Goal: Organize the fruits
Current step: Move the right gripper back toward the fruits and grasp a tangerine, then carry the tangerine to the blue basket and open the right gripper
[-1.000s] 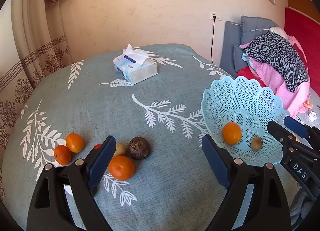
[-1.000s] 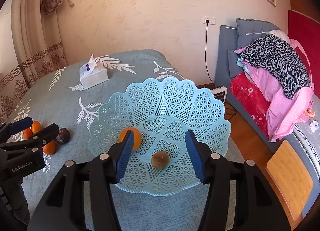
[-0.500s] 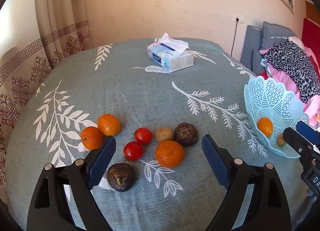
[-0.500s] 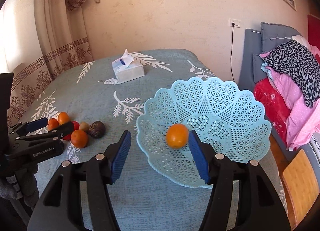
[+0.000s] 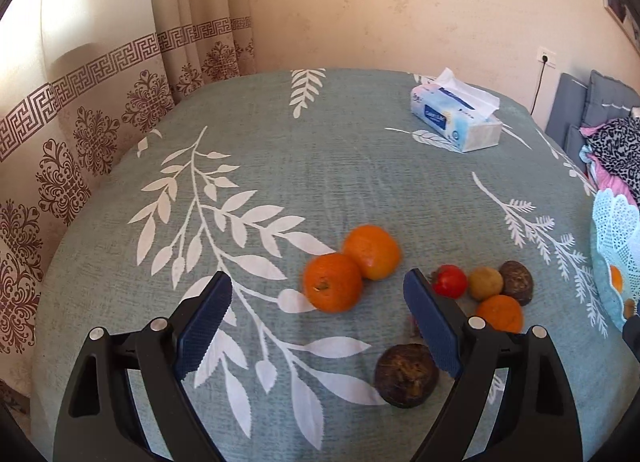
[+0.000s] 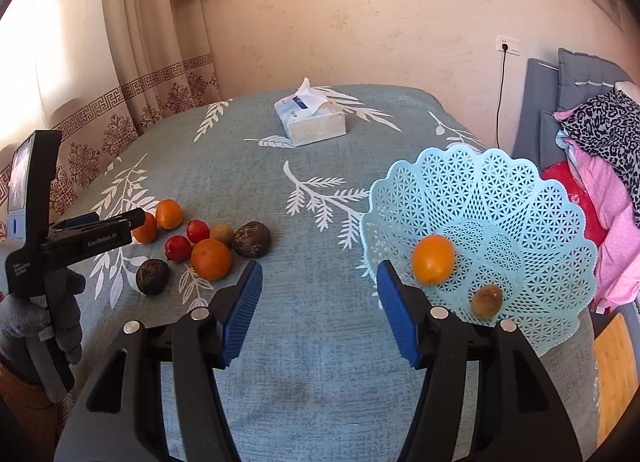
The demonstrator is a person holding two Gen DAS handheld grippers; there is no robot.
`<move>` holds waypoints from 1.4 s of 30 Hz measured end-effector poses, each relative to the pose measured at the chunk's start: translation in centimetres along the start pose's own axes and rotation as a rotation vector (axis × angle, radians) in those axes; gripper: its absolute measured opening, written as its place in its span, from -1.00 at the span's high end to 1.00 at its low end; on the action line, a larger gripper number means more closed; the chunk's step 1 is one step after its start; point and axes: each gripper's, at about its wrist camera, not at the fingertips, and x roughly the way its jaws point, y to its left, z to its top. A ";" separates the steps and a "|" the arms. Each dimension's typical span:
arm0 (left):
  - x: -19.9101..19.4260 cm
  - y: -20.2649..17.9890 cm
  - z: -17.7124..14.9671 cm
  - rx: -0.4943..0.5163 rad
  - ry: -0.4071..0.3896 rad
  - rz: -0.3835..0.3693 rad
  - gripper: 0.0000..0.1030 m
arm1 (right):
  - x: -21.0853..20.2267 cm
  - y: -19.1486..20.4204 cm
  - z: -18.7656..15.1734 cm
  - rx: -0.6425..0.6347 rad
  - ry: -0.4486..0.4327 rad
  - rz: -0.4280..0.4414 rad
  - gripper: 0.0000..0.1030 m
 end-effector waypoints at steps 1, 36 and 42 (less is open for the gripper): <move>0.4 0.4 0.1 0.000 0.004 0.006 -0.69 | 0.1 0.3 0.0 -0.005 0.005 0.006 -0.19; 2.2 2.0 -0.7 0.001 0.008 -0.222 0.26 | 8.7 7.4 0.9 -0.084 0.243 0.208 0.01; 1.7 2.5 -0.6 -0.014 -0.011 -0.221 0.26 | 10.5 8.0 0.9 -0.085 0.268 0.197 0.15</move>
